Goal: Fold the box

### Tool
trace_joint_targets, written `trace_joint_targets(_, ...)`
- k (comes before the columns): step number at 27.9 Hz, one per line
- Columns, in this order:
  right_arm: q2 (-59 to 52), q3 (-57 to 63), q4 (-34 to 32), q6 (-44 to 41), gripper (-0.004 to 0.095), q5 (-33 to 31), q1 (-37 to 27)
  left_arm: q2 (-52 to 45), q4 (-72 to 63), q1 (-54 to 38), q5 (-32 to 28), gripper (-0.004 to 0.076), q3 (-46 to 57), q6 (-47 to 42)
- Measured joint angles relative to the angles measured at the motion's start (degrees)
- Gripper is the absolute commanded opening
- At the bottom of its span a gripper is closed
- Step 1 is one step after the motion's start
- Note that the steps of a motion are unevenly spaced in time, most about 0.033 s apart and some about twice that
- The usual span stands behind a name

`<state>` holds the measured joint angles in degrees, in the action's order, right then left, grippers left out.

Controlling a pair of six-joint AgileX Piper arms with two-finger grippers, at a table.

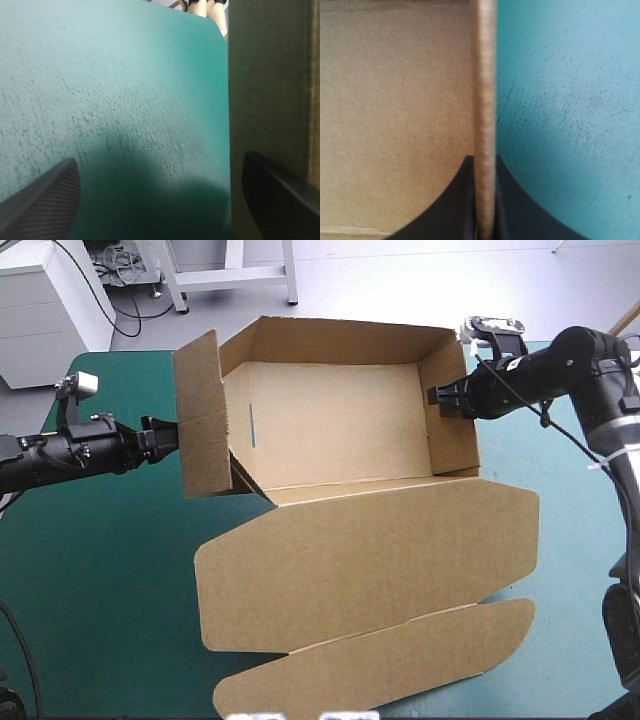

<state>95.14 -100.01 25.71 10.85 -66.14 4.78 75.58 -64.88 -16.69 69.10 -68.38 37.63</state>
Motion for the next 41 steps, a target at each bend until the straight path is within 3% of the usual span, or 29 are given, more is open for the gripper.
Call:
trace_joint_targets(16,9.2,0.0,-0.6,-2.8,-0.0018,4.8,5.7,0.0,0.5,-0.1,0.7,0.0618,0.0,1.1)
trace_joint_targets(41,13.4,0.0,-2.3,-7.1,-0.0017,10.3,13.5,0.0,4.5,1.3,1.0,0.0618,0.0,0.5)
